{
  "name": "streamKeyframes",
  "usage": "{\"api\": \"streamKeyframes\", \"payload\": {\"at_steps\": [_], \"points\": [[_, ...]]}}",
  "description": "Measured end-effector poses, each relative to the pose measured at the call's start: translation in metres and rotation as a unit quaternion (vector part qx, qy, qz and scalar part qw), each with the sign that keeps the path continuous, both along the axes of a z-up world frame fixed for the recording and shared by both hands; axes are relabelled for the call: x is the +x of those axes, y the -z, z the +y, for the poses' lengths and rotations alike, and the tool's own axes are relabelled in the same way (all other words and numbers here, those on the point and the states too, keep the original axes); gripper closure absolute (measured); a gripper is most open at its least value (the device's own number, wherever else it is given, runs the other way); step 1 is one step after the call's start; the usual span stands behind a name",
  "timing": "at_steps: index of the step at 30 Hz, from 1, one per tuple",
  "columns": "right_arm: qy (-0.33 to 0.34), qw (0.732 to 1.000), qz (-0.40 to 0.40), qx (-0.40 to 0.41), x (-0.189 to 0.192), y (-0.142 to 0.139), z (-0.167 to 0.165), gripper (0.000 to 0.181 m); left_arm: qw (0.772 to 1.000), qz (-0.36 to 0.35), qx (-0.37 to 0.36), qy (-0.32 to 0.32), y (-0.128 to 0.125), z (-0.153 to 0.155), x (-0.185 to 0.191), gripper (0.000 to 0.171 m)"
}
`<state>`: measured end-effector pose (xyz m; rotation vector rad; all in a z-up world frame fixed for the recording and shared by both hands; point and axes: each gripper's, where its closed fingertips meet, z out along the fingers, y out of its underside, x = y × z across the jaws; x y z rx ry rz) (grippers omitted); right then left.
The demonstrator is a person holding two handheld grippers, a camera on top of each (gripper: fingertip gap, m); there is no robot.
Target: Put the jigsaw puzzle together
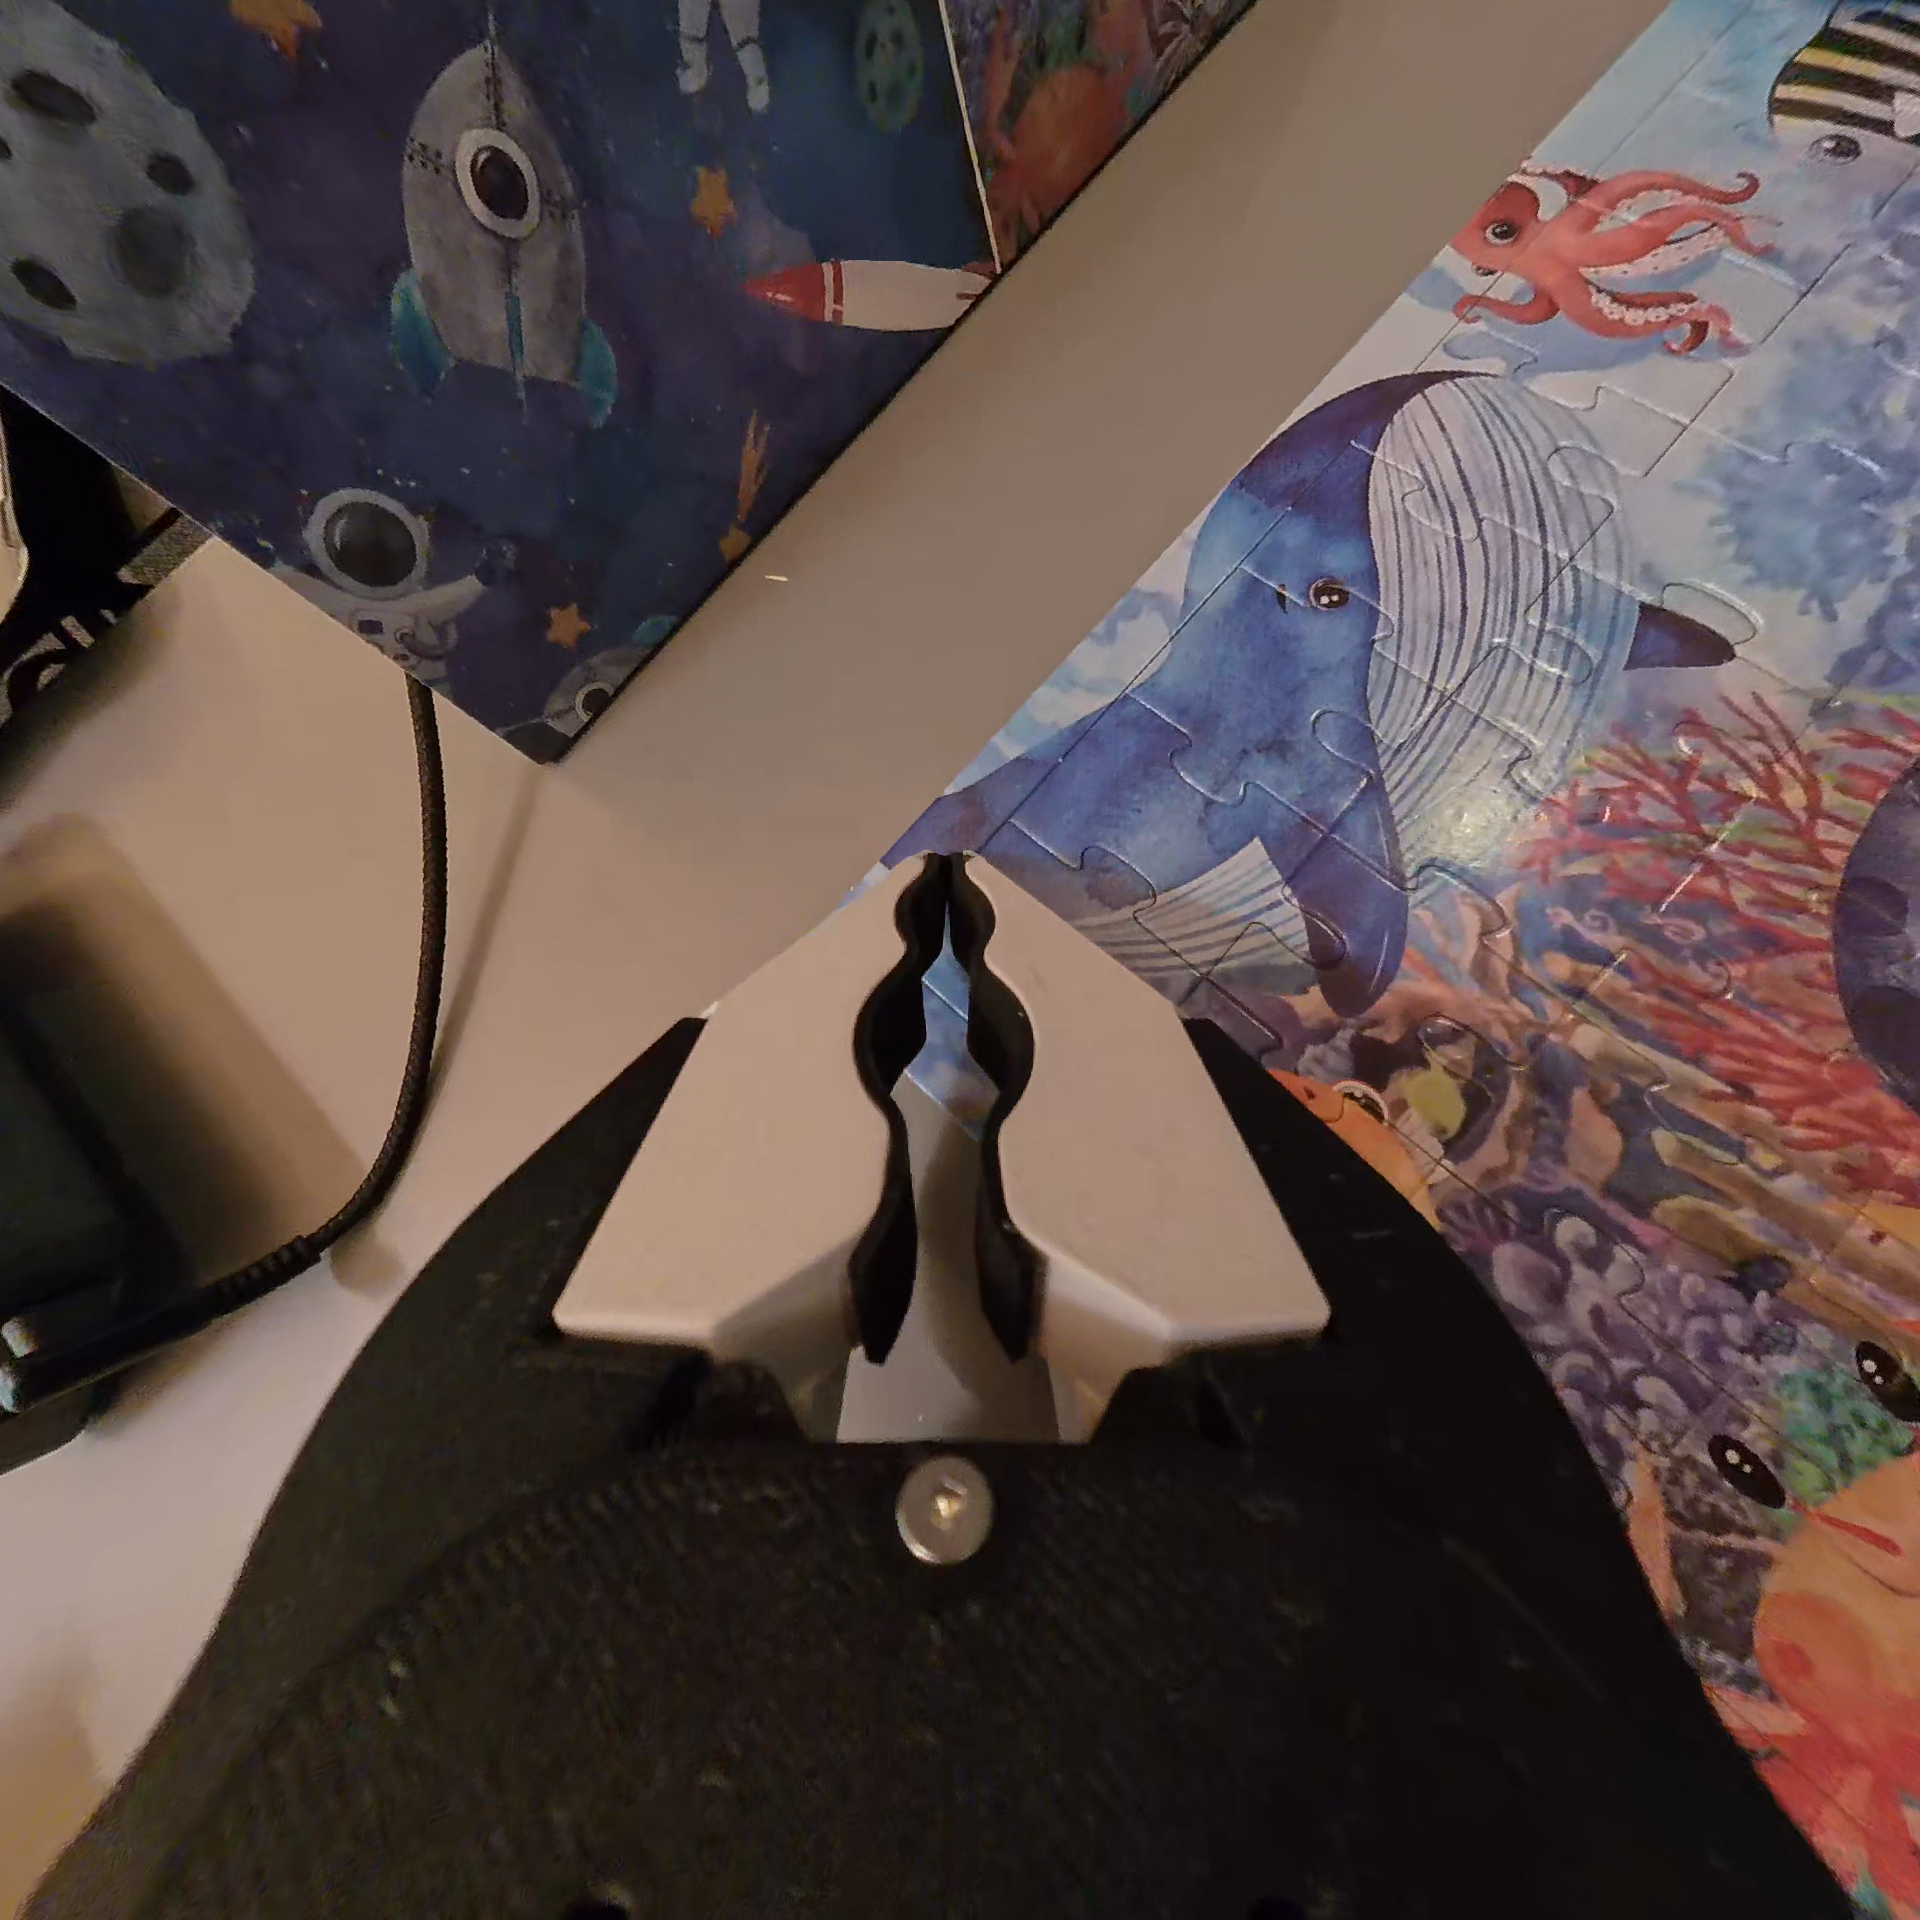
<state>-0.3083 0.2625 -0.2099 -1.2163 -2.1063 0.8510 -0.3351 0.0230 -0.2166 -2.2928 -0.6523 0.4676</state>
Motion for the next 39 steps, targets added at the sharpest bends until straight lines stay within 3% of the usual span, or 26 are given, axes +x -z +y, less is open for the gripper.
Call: {"api": "streamKeyframes", "payload": {"at_steps": [4, 7, 9, 11, 14, 17, 21, 23, 25, 28, 32, 35, 39], "points": [[-0.026, 0.998, -0.027, -0.046, -0.003, 0.001, -0.06, 0.181, 1.0, -0.015, 0.01, 0.0, 0.0, 0.001, -0.001, 0.171], [-0.031, 0.999, -0.015, 0.031, -0.007, 0.001, -0.079, 0.181, 1.0, -0.016, 0.011, 0.0, 0.0, 0.001, -0.001, 0.171], [-0.019, 0.999, -0.017, 0.047, -0.007, 0.001, -0.071, 0.181, 1.0, -0.011, 0.007, 0.0, 0.0, 0.001, -0.001, 0.171], [0.019, 0.997, -0.024, 0.066, -0.007, 0.002, -0.038, 0.181, 1.0, -0.002, 0.001, 0.0, 0.0, 0.001, -0.001, 0.171], [0.069, 0.995, -0.061, 0.023, -0.001, 0.003, 0.003, 0.181, 1.0, 0.01, -0.008, -0.001, 0.0, 0.001, -0.001, 0.171], [0.087, 0.995, -0.055, 0.018, 0.004, 0.001, 0.018, 0.181, 1.0, 0.017, -0.013, -0.001, 0.0, 0.001, -0.001, 0.171], [0.007, 1.0, 0.002, -0.005, 0.003, -0.016, -0.033, 0.181, 1.0, 0.018, -0.014, -0.001, 0.0, 0.001, -0.001, 0.171], [-0.019, 1.0, -0.02, -0.006, 0.006, -0.009, -0.052, 0.181, 1.0, 0.017, -0.013, -0.001, 0.0, 0.001, -0.001, 0.171], [-0.023, 0.999, -0.04, 0.004, 0.008, 0.001, -0.051, 0.181, 1.0, 0.017, -0.013, -0.001, 0.0, 0.001, -0.001, 0.171], [-0.004, 1.0, -0.011, 0.023, 0.006, -0.008, -0.034, 0.181, 1.0, 0.02, -0.016, -0.001, 0.0, 0.001, -0.001, 0.171], [-0.019, 0.999, -0.048, -0.006, 0.013, 0.001, -0.043, 0.181, 0.999, 0.029, -0.022, 0.0, 0.0, 0.001, -0.001, 0.171], [-0.023, 1.0, -0.001, 0.008, 0.008, -0.011, -0.046, 0.181, 0.999, 0.035, -0.027, 0.0, 0.0, 0.001, -0.001, 0.171], [-0.029, 0.999, -0.029, 0.005, 0.008, 0.0, -0.049, 0.181, 0.999, 0.036, -0.027, 0.001, 0.0, 0.001, -0.001, 0.171]]}}
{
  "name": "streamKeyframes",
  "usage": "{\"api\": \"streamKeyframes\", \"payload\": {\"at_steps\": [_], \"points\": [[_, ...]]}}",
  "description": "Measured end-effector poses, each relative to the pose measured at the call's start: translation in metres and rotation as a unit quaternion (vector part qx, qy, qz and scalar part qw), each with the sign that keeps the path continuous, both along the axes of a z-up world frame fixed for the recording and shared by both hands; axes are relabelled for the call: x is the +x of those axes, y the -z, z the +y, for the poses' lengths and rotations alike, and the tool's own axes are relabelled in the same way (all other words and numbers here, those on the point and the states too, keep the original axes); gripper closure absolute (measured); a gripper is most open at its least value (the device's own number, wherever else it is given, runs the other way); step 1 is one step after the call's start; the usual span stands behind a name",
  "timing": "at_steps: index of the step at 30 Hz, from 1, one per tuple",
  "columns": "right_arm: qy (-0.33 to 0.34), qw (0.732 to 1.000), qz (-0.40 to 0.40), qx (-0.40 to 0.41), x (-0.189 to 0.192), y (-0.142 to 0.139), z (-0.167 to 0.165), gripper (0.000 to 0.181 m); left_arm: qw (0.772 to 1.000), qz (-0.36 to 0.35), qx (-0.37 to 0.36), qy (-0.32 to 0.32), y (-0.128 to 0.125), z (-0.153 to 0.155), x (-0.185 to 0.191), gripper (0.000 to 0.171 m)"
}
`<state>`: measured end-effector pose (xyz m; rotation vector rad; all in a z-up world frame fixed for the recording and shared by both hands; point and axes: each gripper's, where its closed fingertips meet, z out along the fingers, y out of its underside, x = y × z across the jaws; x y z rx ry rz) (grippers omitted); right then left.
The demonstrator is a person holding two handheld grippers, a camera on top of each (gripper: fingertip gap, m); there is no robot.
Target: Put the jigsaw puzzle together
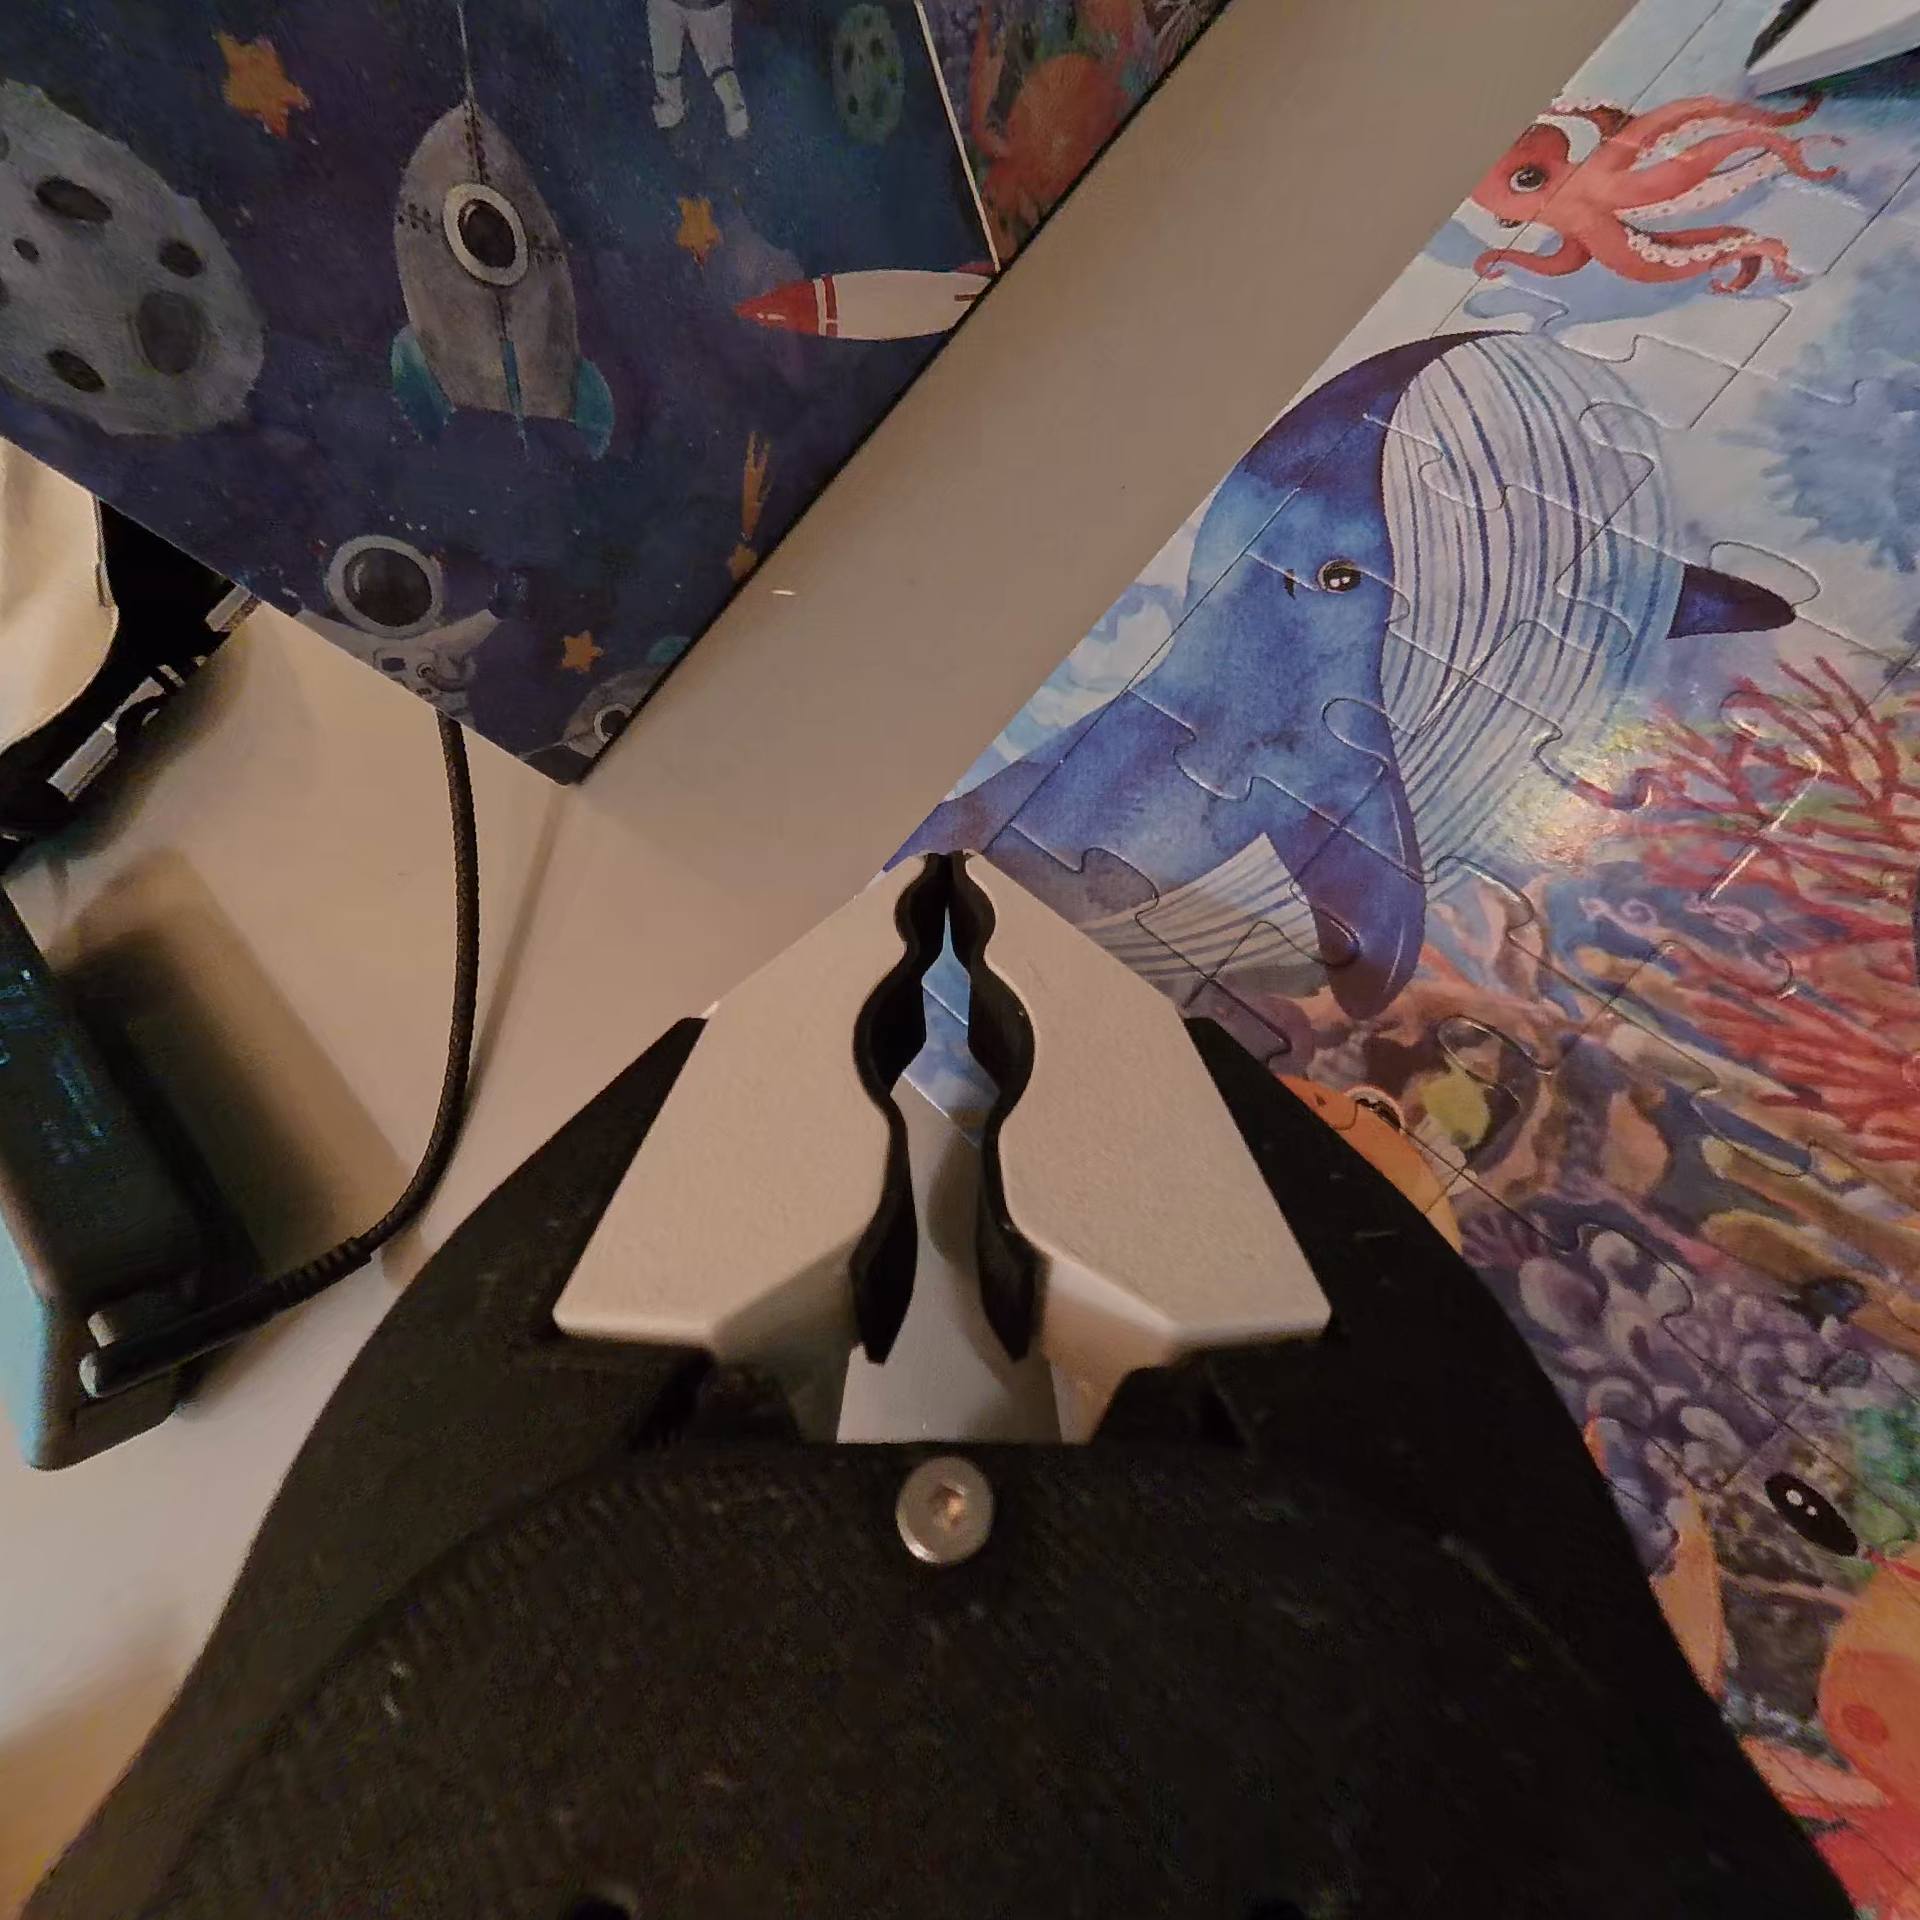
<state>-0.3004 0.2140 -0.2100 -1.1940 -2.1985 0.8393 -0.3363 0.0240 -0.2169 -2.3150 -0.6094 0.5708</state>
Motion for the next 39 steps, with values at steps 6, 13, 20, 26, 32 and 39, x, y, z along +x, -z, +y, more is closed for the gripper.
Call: {"api": "streamKeyframes", "payload": {"at_steps": [6, 13, 20, 26, 32, 39], "points": [[-0.016, 1.0, -0.004, -0.015, 0.001, -0.002, -0.01, 0.181, 1.0, -0.006, 0.005, 0.0, 0.0, 0.0, 0.0, 0.171], [-0.029, 0.998, -0.032, -0.054, 0.006, 0.002, -0.015, 0.181, 1.0, 0.001, -0.001, 0.0, 0.0, 0.0, 0.0, 0.171], [-0.031, 0.999, 0.007, -0.007, 0.007, -0.002, -0.009, 0.181, 1.0, 0.002, -0.002, 0.0, 0.0, 0.0, 0.0, 0.171], [-0.011, 1.0, 0.008, -0.012, 0.005, -0.001, 0.009, 0.181, 1.0, 0.009, -0.006, 0.0, 0.0, 0.0, 0.0, 0.171], [-0.021, 0.996, 0.051, -0.063, 0.003, -0.026, -0.002, 0.181, 1.0, 0.009, -0.007, 0.0, 0.0, 0.0, 0.0, 0.171], [-0.026, 0.999, 0.024, -0.039, 0.004, -0.011, -0.006, 0.181, 1.0, 0.011, -0.007, 0.0, 0.0, 0.0, 0.0, 0.171]]}}
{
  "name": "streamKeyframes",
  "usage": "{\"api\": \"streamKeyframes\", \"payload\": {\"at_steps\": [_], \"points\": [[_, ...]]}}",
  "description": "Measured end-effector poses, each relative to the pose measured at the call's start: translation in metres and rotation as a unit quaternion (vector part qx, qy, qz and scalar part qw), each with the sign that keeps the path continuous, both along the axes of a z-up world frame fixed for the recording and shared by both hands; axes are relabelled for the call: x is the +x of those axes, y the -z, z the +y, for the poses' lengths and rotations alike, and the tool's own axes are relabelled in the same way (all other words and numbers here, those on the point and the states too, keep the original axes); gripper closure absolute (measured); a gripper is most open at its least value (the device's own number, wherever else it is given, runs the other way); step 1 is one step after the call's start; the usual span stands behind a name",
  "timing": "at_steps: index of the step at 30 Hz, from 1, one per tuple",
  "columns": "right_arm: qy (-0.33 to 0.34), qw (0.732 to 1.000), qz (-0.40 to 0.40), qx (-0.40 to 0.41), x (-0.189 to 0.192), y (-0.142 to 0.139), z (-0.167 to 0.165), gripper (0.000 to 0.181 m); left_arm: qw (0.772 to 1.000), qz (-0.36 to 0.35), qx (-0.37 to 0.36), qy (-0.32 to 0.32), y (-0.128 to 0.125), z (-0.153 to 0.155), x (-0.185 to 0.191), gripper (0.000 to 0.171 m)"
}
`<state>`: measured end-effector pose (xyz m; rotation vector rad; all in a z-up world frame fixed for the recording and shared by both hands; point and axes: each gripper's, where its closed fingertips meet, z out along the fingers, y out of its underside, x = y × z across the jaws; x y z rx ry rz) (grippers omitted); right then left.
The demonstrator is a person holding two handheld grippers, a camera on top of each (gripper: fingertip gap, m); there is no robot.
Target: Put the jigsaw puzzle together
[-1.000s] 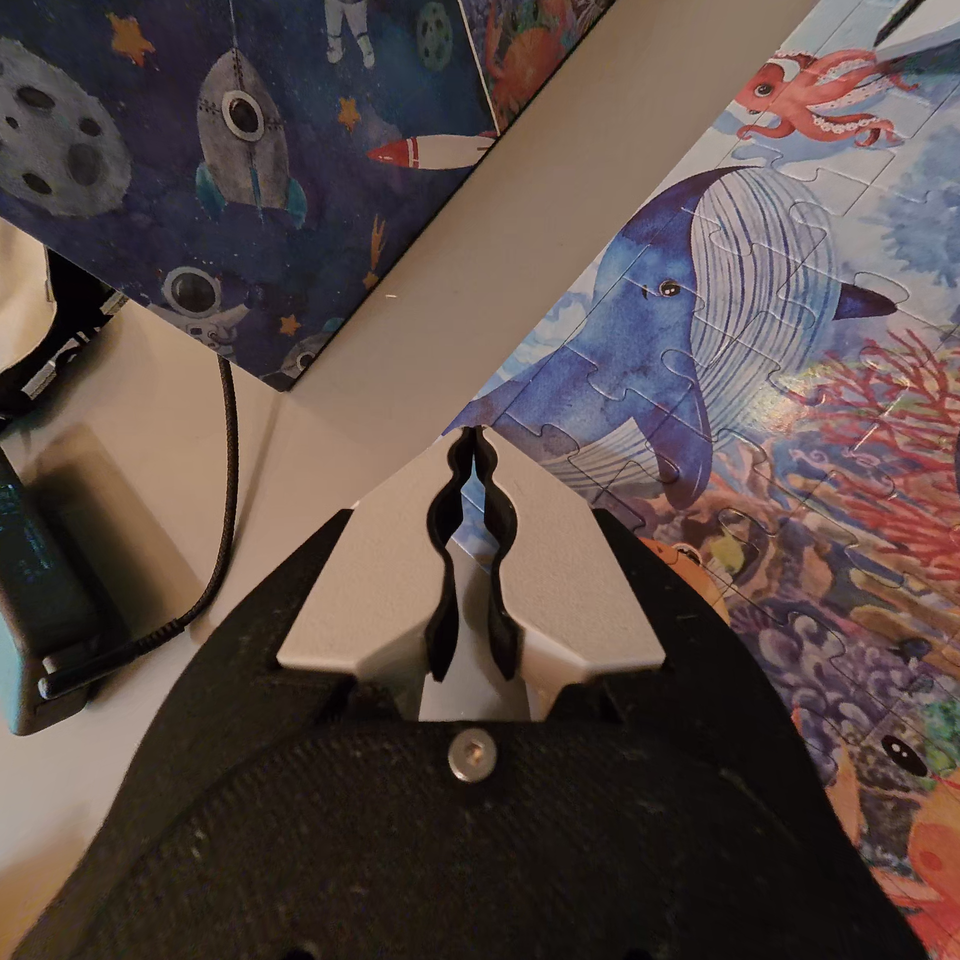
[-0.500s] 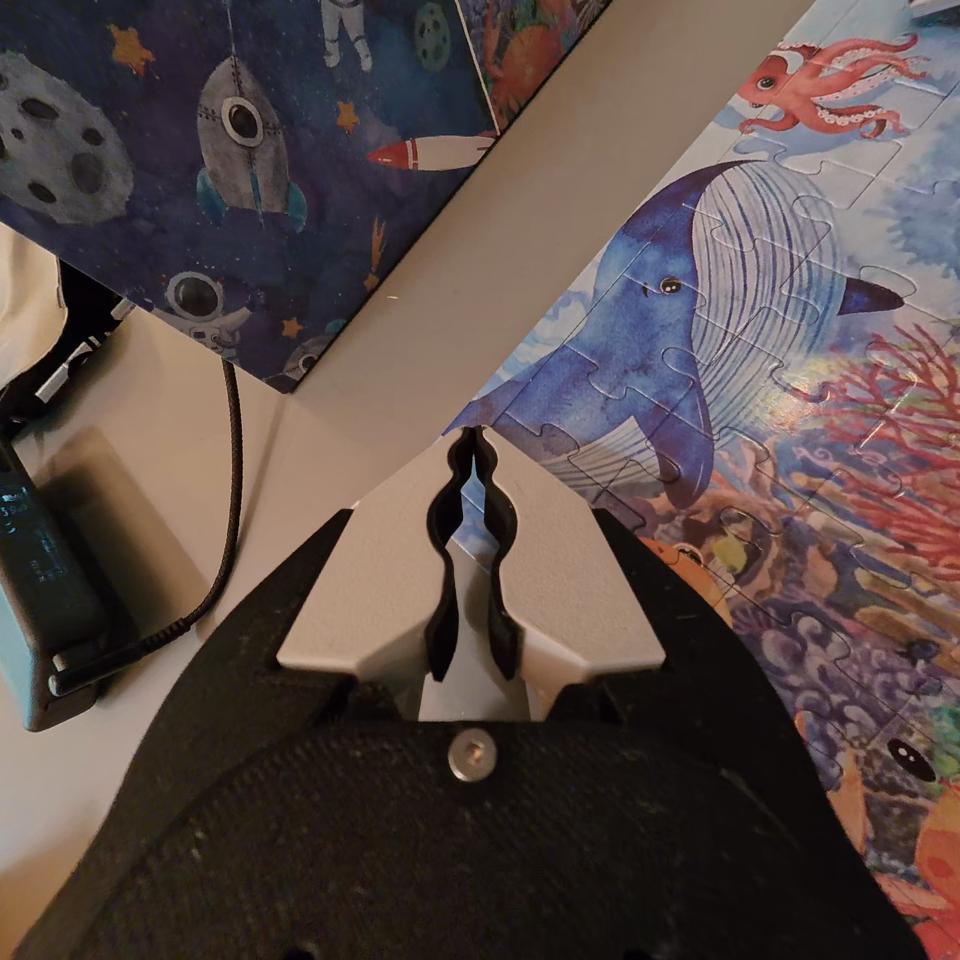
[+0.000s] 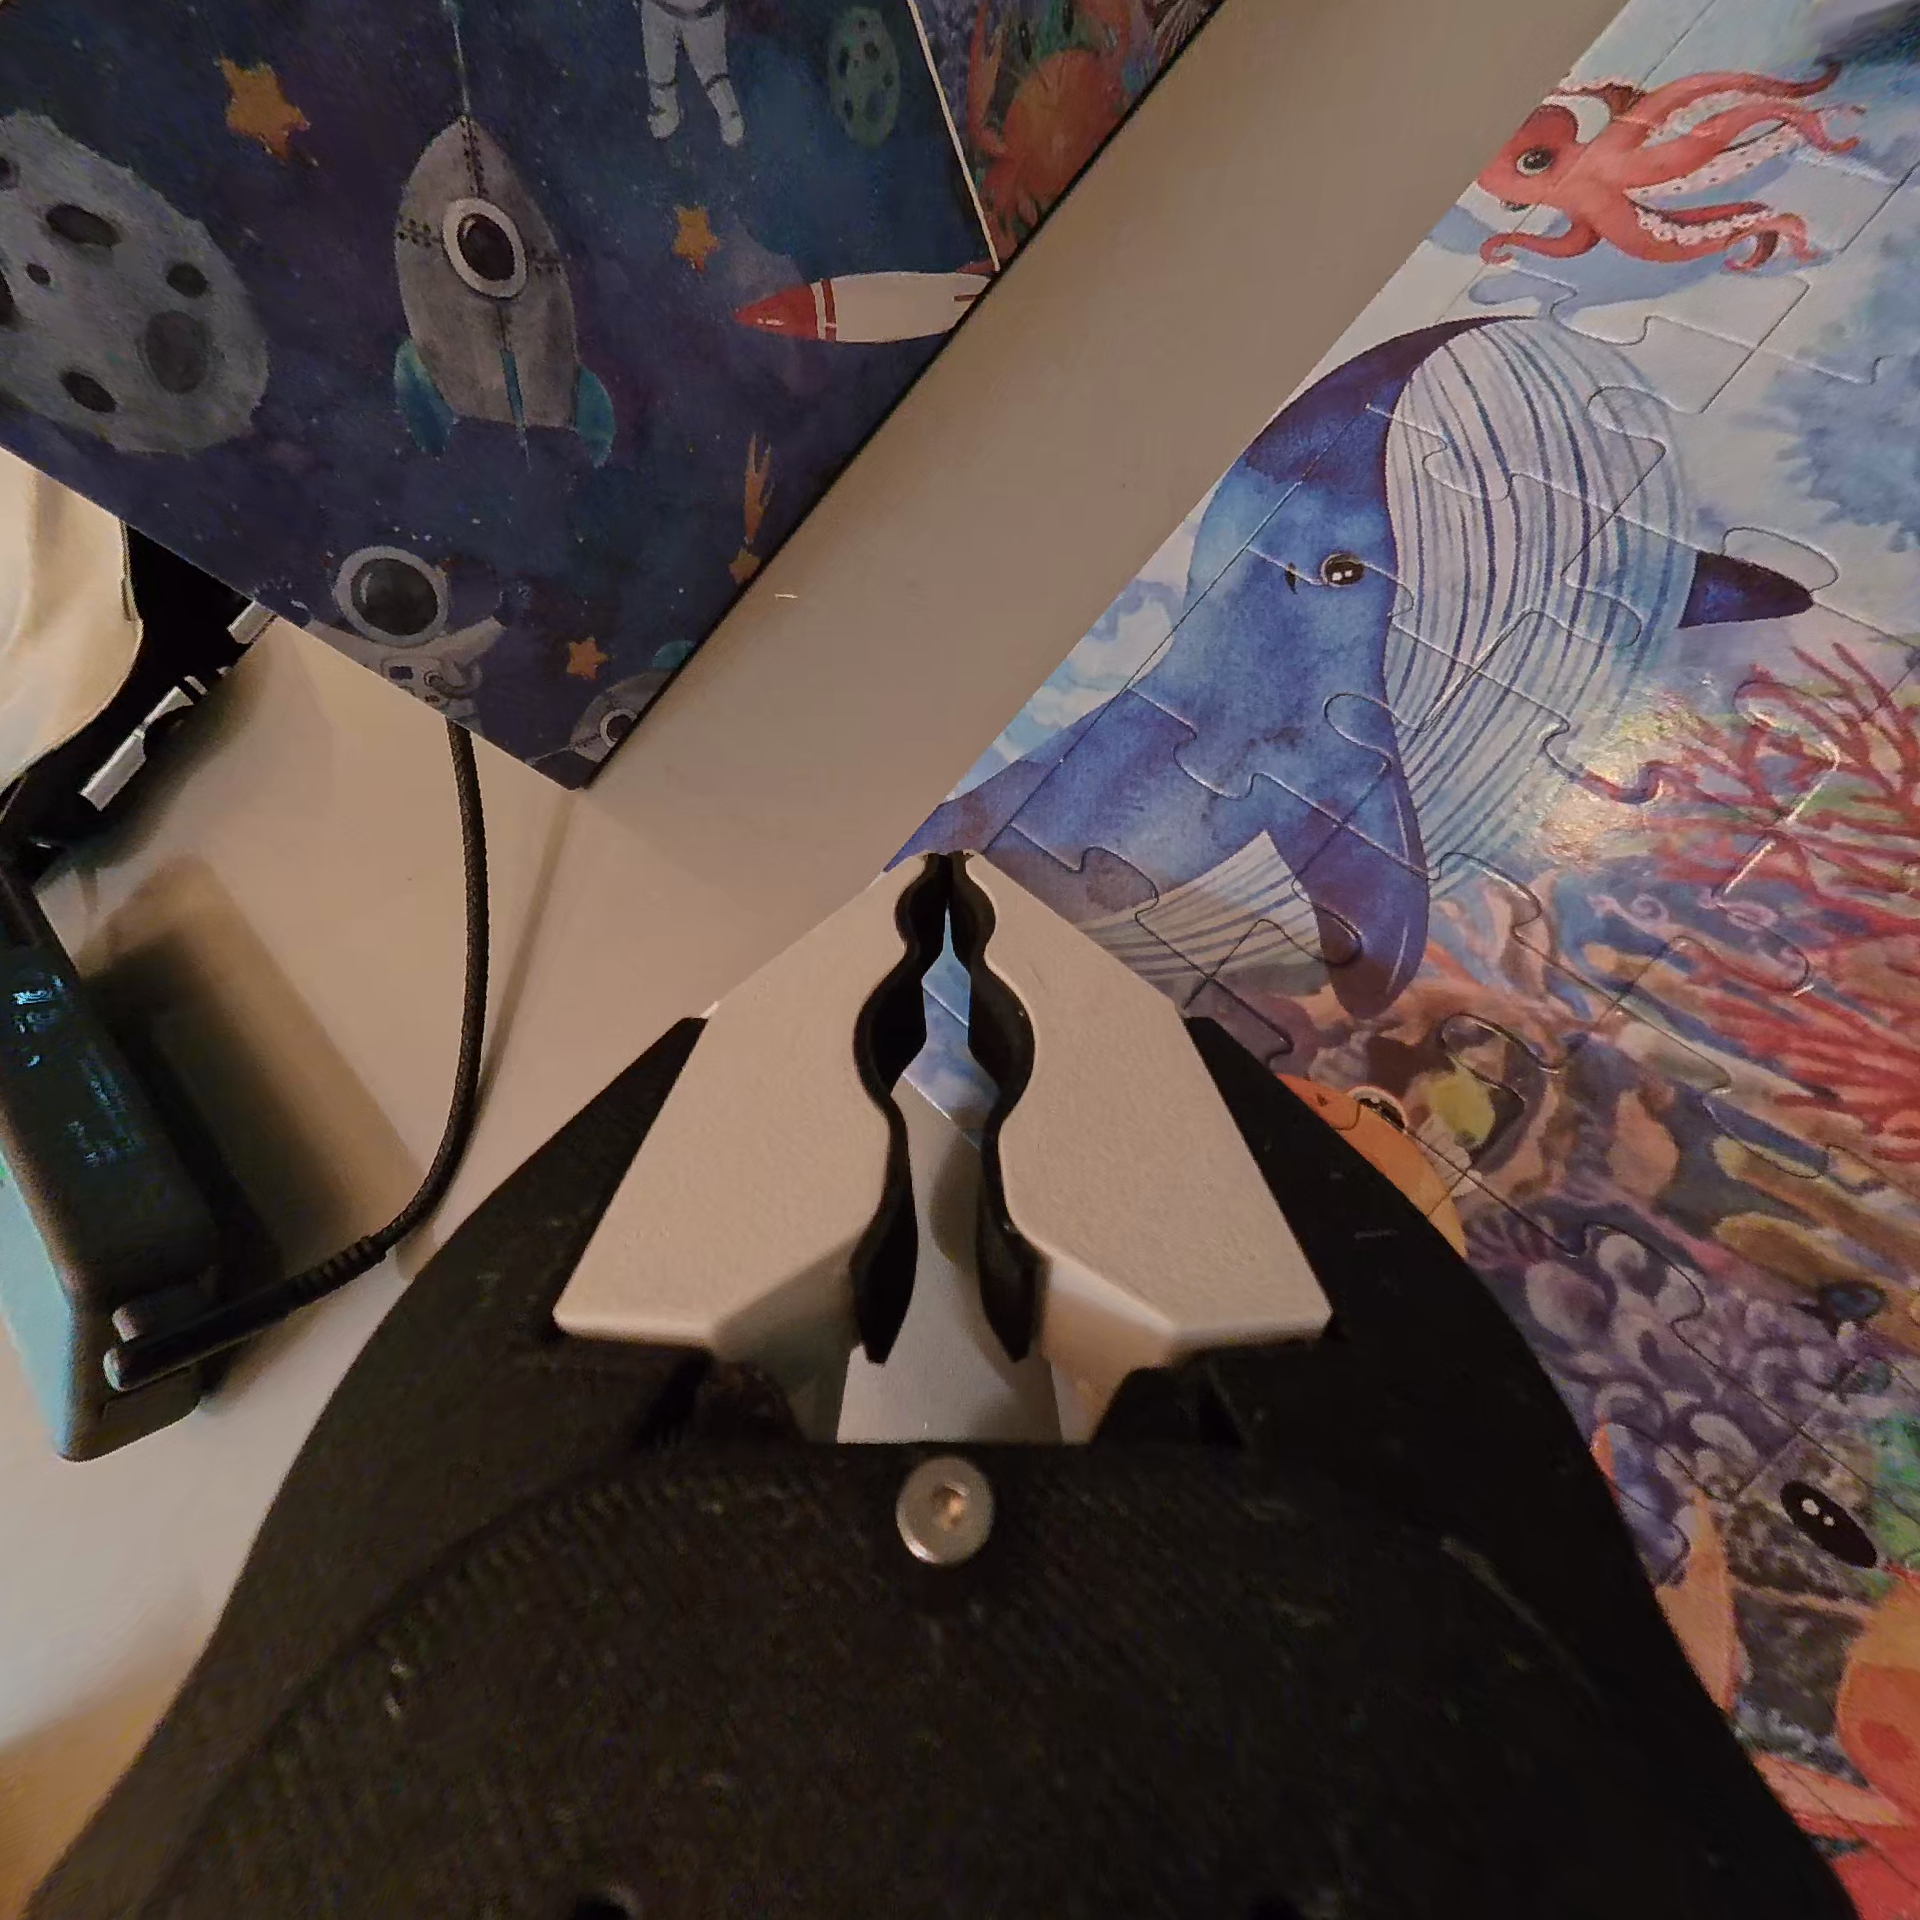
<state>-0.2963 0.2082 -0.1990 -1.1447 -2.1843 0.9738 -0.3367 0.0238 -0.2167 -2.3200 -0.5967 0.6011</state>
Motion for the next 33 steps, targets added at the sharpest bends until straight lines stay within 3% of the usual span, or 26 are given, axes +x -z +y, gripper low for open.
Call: {"api": "streamKeyframes", "payload": {"at_steps": [3, 19, 25, 33], "points": [[-0.001, 1.0, -0.019, 0.015, 0.001, 0.011, 0.002, 0.181, 1.0, 0.001, 0.0, 0.0, 0.0, 0.0, 0.0, 0.171], [-0.026, 1.0, 0.002, 0.009, 0.003, 0.002, -0.013, 0.181, 1.0, 0.008, -0.005, 0.0, 0.0, 0.0, 0.0, 0.171], [-0.033, 0.999, -0.02, 0.014, 0.005, 0.012, -0.016, 0.181, 1.0, 0.008, -0.006, 0.0, 0.0, 0.0, 0.0, 0.171], [-0.025, 0.999, 0.025, 0.003, 0.002, -0.006, -0.014, 0.181, 1.0, 0.011, -0.008, 0.0, 0.0, 0.0, 0.0, 0.171]]}}
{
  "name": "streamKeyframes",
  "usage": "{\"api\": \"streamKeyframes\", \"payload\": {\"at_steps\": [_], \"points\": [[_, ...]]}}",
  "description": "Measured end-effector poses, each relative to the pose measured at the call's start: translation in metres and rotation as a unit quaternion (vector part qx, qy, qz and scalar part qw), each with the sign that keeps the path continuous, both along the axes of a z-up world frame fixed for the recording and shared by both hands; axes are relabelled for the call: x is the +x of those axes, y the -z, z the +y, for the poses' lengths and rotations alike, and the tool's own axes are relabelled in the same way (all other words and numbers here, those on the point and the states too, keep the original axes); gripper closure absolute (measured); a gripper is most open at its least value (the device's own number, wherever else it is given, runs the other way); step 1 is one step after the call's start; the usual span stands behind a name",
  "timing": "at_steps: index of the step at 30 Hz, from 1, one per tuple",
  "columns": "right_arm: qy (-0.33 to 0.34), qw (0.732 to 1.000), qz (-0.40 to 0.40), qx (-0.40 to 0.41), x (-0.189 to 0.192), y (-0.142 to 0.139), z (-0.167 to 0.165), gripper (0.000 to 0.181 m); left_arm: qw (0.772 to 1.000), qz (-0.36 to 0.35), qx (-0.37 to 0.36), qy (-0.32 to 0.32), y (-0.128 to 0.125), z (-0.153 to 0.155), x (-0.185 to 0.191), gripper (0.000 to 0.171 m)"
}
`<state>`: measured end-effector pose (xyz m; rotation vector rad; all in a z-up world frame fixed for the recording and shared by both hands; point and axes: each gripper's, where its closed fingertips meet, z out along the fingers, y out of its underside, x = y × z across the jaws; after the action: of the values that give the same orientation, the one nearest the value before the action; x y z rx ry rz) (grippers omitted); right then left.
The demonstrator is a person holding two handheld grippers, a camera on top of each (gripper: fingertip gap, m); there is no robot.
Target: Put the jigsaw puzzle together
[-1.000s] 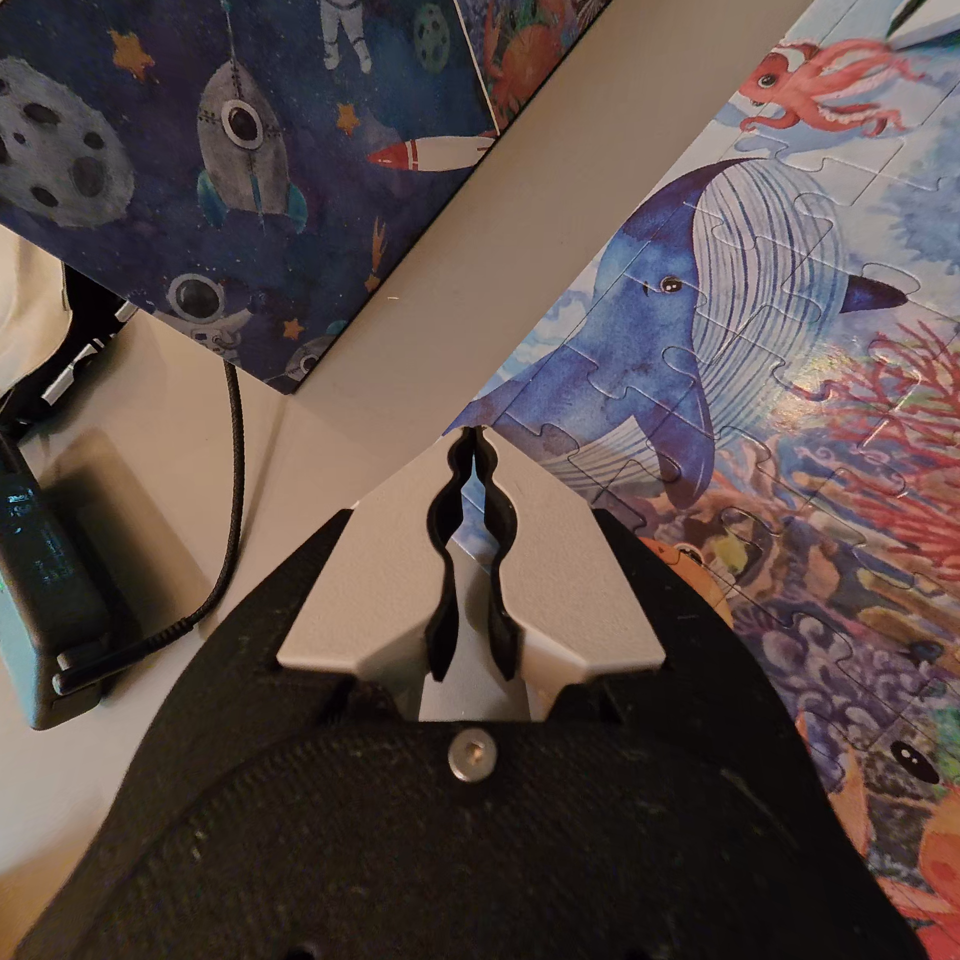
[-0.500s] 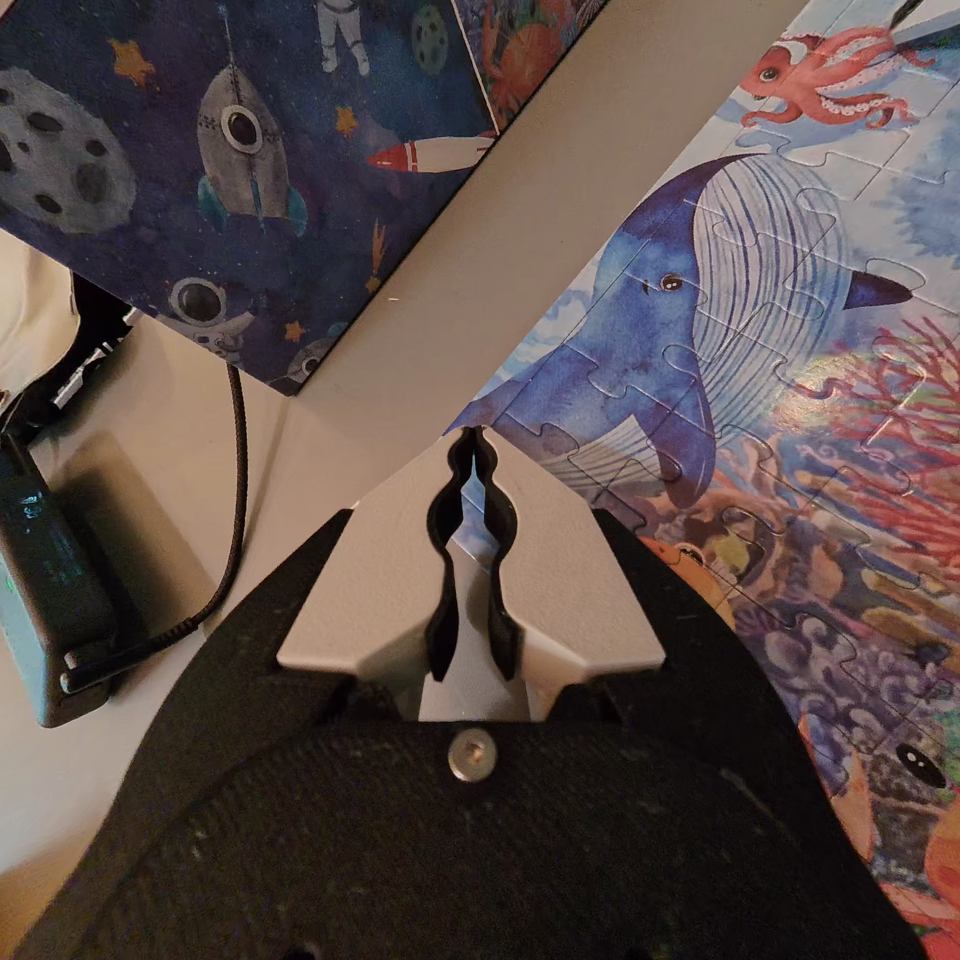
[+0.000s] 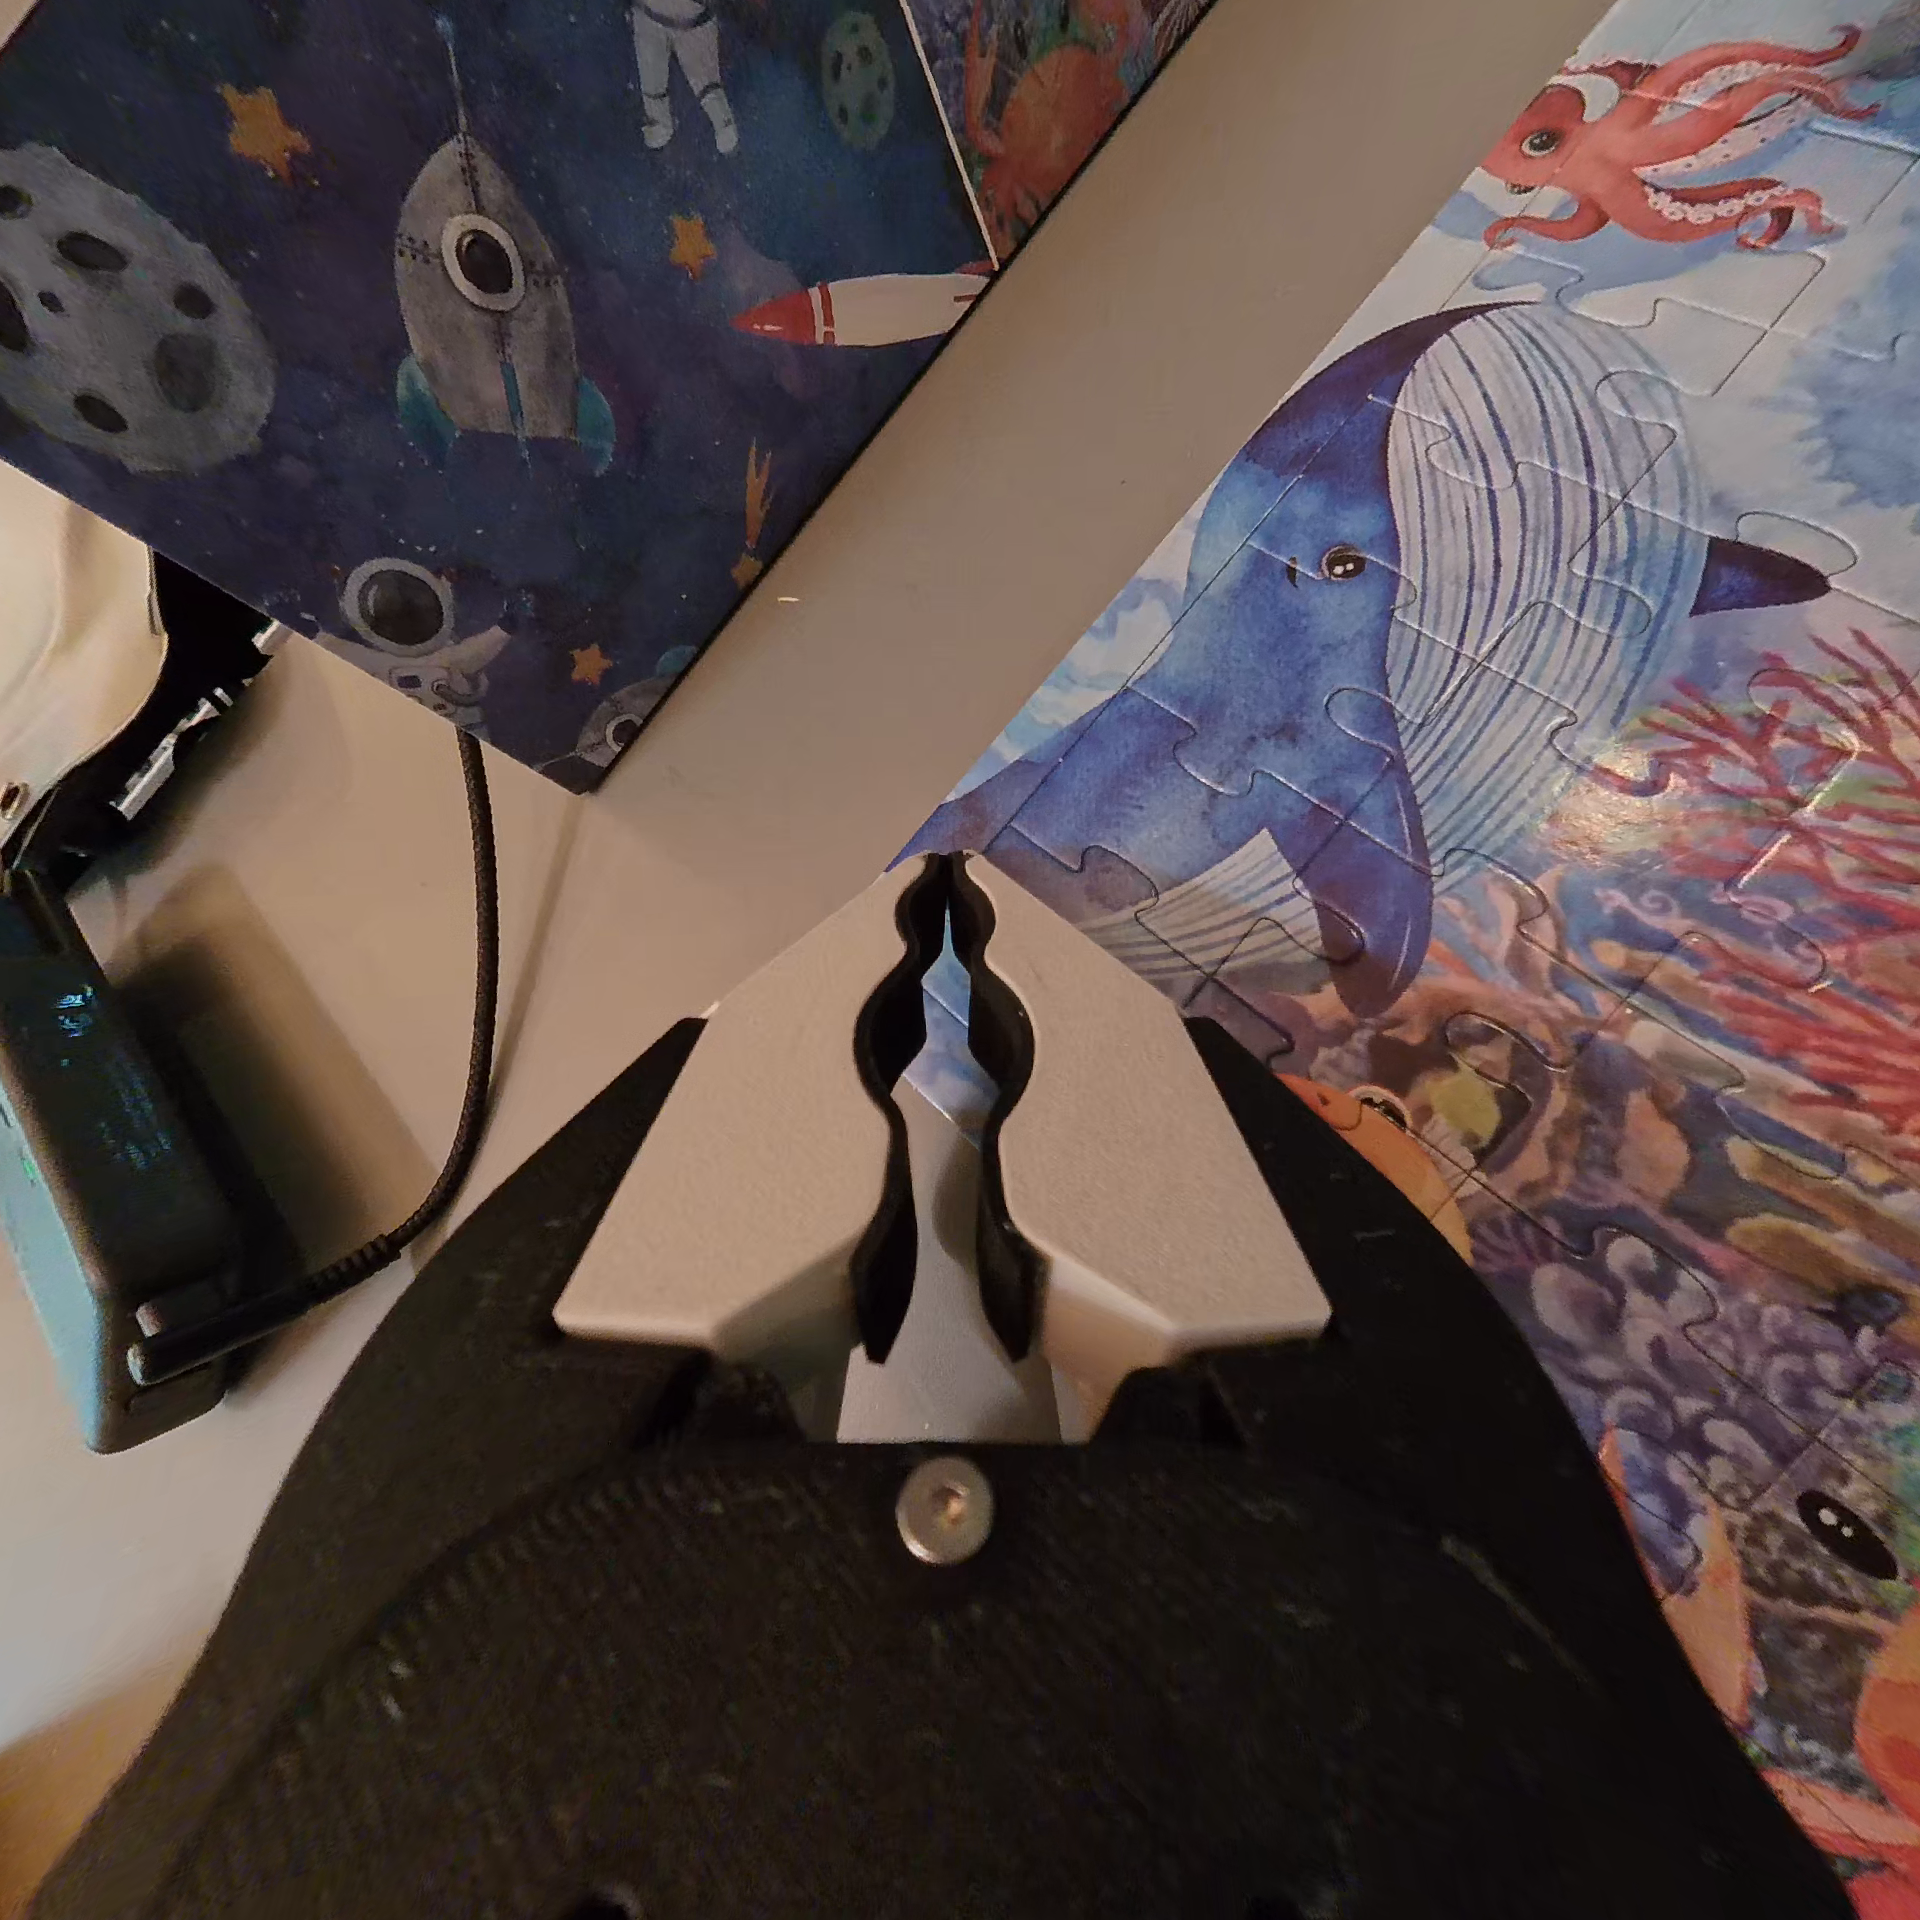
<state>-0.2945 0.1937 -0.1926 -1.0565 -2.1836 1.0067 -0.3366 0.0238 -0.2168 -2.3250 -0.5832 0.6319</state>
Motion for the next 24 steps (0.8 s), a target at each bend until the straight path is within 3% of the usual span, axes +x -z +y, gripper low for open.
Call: {"api": "streamKeyframes", "payload": {"at_steps": [4, 12, 17, 24], "points": [[0.002, 0.999, -0.033, 0.012, 0.001, 0.017, 0.002, 0.181, 1.0, 0.0, 0.0, 0.0, 0.0, 0.0, 0.0, 0.171], [0.031, 0.999, 0.008, 0.01, -0.005, -0.001, 0.019, 0.181, 1.0, 0.003, -0.002, 0.0, 0.0, 0.0, 0.0, 0.171], [0.026, 0.999, -0.039, 0.01, -0.002, 0.017, 0.019, 0.181, 1.0, 0.004, -0.003, 0.0, 0.0, 0.0, 0.0, 0.171], [0.021, 0.999, -0.034, 0.013, -0.002, 0.018, 0.016, 0.181, 1.0, 0.007, -0.005, 0.0, 0.0, 0.0, 0.0, 0.171]]}}
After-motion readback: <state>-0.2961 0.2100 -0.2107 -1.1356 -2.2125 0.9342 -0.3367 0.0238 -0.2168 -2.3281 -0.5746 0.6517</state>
